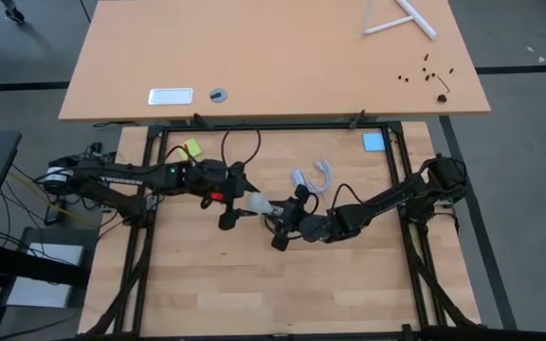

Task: Screw lightbulb
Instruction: Insert the lightbulb into the lamp

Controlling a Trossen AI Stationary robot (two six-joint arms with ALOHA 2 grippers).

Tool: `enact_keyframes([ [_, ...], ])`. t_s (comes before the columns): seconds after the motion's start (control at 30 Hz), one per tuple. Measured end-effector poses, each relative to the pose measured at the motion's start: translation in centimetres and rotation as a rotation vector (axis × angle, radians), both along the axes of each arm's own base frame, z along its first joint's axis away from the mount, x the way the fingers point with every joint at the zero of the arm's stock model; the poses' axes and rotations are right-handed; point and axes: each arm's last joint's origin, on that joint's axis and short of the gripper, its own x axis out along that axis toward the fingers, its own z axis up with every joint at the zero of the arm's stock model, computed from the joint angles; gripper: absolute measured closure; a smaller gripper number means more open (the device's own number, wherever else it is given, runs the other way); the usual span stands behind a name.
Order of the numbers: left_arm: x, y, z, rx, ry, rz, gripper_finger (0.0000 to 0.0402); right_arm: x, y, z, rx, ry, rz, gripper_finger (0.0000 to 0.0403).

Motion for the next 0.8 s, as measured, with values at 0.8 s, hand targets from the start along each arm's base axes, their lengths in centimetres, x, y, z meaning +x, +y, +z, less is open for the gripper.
enact_keyframes([
  [0.8,0.02,0.08,0.02,0.027,-0.004,0.019,0.0111,0.08,-0.05,0.25,-0.011,-0.026,-0.022,0.0221],
])
